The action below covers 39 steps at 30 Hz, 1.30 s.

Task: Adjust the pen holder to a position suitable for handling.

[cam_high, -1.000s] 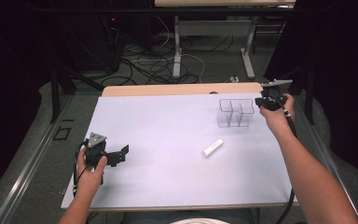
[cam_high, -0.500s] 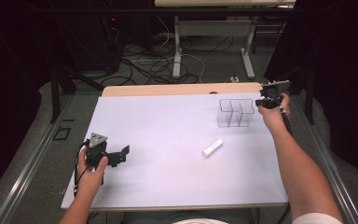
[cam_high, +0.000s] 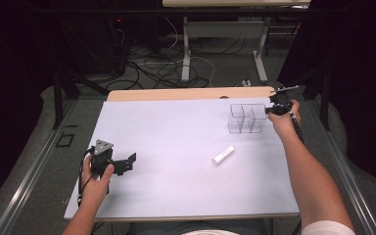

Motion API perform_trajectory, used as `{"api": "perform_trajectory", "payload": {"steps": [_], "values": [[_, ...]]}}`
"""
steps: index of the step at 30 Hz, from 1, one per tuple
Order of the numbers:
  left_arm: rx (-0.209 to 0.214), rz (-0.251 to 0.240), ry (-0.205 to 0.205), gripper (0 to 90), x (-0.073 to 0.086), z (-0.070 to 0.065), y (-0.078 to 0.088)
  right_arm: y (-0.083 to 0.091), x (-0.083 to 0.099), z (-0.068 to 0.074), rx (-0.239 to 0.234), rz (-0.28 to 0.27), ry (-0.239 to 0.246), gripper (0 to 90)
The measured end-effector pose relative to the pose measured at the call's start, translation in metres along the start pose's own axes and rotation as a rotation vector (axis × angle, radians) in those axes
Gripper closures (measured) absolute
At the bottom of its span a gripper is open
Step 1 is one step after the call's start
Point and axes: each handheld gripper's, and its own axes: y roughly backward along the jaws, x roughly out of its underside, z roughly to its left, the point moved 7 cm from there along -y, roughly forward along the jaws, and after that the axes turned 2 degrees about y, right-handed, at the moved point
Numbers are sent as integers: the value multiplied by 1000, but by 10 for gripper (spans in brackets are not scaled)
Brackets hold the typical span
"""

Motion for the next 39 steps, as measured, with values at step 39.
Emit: {"api": "perform_trajectory", "payload": {"steps": [39], "values": [[10, 10, -4, 1, 1, -5, -2, -1, 2, 63, -101, -31, 30, 900]]}}
